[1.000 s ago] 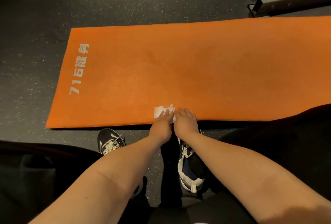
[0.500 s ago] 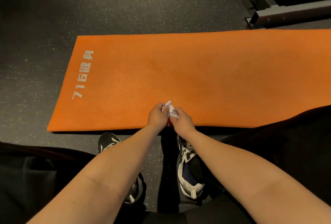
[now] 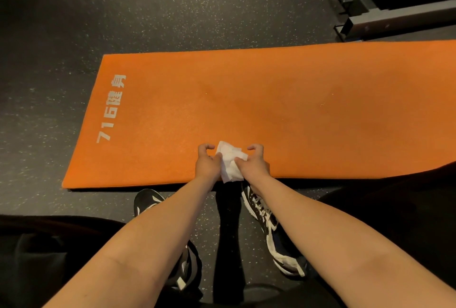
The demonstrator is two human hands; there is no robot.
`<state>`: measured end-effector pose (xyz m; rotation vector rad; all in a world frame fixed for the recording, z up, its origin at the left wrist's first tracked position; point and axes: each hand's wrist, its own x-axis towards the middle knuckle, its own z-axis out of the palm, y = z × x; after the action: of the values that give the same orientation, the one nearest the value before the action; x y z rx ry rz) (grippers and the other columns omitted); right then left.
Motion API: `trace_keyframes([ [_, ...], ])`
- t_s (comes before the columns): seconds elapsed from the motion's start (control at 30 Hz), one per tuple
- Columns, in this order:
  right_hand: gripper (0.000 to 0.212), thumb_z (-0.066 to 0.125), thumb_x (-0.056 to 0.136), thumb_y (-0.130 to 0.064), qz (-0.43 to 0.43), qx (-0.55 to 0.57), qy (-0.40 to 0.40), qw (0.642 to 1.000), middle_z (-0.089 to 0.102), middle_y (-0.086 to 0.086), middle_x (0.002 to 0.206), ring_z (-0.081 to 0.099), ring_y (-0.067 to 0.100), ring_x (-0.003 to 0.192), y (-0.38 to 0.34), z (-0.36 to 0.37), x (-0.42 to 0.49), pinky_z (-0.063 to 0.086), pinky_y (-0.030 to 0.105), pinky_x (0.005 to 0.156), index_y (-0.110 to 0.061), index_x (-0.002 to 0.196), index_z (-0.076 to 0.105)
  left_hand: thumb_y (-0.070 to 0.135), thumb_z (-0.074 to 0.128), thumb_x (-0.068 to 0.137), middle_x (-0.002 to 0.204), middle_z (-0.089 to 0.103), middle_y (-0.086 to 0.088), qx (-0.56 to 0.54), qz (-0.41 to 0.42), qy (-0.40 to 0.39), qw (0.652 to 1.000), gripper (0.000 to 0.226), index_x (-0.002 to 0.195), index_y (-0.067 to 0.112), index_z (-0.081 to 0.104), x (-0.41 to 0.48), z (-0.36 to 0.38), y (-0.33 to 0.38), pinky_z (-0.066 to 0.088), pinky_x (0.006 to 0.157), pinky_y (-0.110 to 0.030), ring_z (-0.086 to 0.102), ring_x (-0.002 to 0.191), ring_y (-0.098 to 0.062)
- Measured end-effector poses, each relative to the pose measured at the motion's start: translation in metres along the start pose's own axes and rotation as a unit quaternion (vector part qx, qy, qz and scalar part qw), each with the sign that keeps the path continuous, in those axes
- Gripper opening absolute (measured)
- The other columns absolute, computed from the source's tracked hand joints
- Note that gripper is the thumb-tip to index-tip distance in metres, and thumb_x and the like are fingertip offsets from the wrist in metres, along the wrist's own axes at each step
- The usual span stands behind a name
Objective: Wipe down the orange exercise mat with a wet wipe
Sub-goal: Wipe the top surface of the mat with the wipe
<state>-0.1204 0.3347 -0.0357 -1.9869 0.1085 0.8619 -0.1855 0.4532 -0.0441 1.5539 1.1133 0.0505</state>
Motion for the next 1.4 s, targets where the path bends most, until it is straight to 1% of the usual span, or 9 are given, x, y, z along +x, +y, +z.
trace_keyframes([
  [0.17,0.026,0.050,0.097,0.002,-0.034,0.011,0.021,0.999,0.061,-0.001,0.115,0.056,0.019,0.102,0.003,0.005,0.004,0.042,0.025,0.073,-0.021,0.098,0.063,0.013,0.047,0.101,0.085,0.060,-0.008,0.000,0.004,-0.039,0.999,0.014,0.109,0.022,0.055,0.000,-0.001,0.000,0.041,0.059,-0.029,0.053,0.066,-0.020],
  [0.37,0.050,0.061,0.096,-0.005,-0.040,-0.027,-0.017,0.999,0.052,0.005,0.149,0.050,0.024,0.134,-0.002,-0.002,0.007,0.044,0.035,0.109,-0.014,0.144,0.054,0.000,0.059,0.096,0.112,0.062,-0.004,0.054,0.042,-0.090,0.994,0.036,0.130,0.013,0.059,-0.002,0.002,0.004,0.046,0.061,-0.007,0.058,0.092,-0.015],
  [0.47,0.040,0.060,0.098,-0.005,-0.044,-0.032,-0.007,0.999,0.058,0.004,0.141,0.054,0.021,0.127,0.000,-0.004,0.010,0.045,0.029,0.101,-0.014,0.137,0.062,0.006,0.058,0.099,0.111,0.063,-0.007,0.057,0.037,-0.071,0.995,0.029,0.127,0.014,0.062,0.003,0.003,0.002,0.044,0.056,-0.010,0.057,0.084,-0.012],
  [0.67,0.020,0.050,0.102,-0.008,-0.036,0.003,0.022,0.999,0.054,-0.002,0.095,0.048,0.014,0.068,0.007,-0.007,0.015,0.036,0.027,0.056,-0.022,0.112,0.060,-0.003,0.047,0.096,0.127,0.061,0.001,0.072,0.072,-0.136,0.986,0.042,0.128,0.020,0.063,0.004,0.002,0.002,0.047,0.065,-0.009,0.060,0.099,-0.013],
  [0.8,0.028,0.045,0.102,-0.005,-0.007,0.055,0.005,0.998,0.062,0.003,0.115,0.058,0.021,0.094,0.001,-0.007,0.018,0.045,0.029,0.068,-0.015,0.115,0.068,-0.006,0.053,0.093,0.133,0.057,-0.001,0.119,0.086,-0.140,0.979,0.045,0.131,0.015,0.063,0.007,0.002,-0.002,0.044,0.066,-0.004,0.059,0.111,-0.019],
  [0.97,0.051,0.042,0.092,0.009,0.045,0.102,-0.052,0.992,0.066,0.009,0.119,0.065,0.025,0.095,-0.006,-0.004,0.019,0.052,0.032,0.065,-0.015,0.131,0.063,0.019,0.056,0.101,0.090,0.067,0.001,0.071,0.053,-0.067,0.994,0.016,0.100,0.014,0.072,0.011,0.001,0.001,0.039,0.052,-0.009,0.055,0.076,-0.010],
  [1.1,0.016,0.062,0.094,-0.007,-0.017,0.044,-0.048,0.998,0.069,0.007,0.088,0.057,0.022,0.072,-0.004,0.001,0.021,0.044,0.036,0.062,-0.018,0.090,0.073,0.030,0.053,0.101,0.066,0.059,0.000,0.051,-0.020,-0.037,0.998,0.034,0.074,0.015,0.065,0.016,0.000,0.006,0.038,0.049,-0.024,0.050,0.061,-0.016],
  [1.2,0.032,0.060,0.099,-0.028,-0.020,0.031,-0.010,0.999,0.047,0.005,0.069,0.039,0.020,0.068,0.003,-0.003,0.026,0.029,0.034,0.062,-0.014,0.070,0.055,0.034,0.053,0.100,0.068,0.060,-0.002,0.034,-0.052,-0.025,0.998,0.033,0.079,0.013,0.069,0.018,0.000,0.008,0.036,0.054,-0.027,0.051,0.062,-0.020],
  [1.4,0.024,0.058,0.102,-0.031,-0.009,0.004,0.008,1.000,0.063,0.000,0.103,0.061,0.021,0.092,0.004,-0.010,0.028,0.047,0.034,0.075,-0.023,0.124,0.054,0.034,0.050,0.103,0.083,0.063,-0.004,0.045,-0.019,-0.038,0.998,0.031,0.092,0.011,0.067,0.018,0.008,0.006,0.038,0.062,-0.032,0.054,0.076,-0.022],
])
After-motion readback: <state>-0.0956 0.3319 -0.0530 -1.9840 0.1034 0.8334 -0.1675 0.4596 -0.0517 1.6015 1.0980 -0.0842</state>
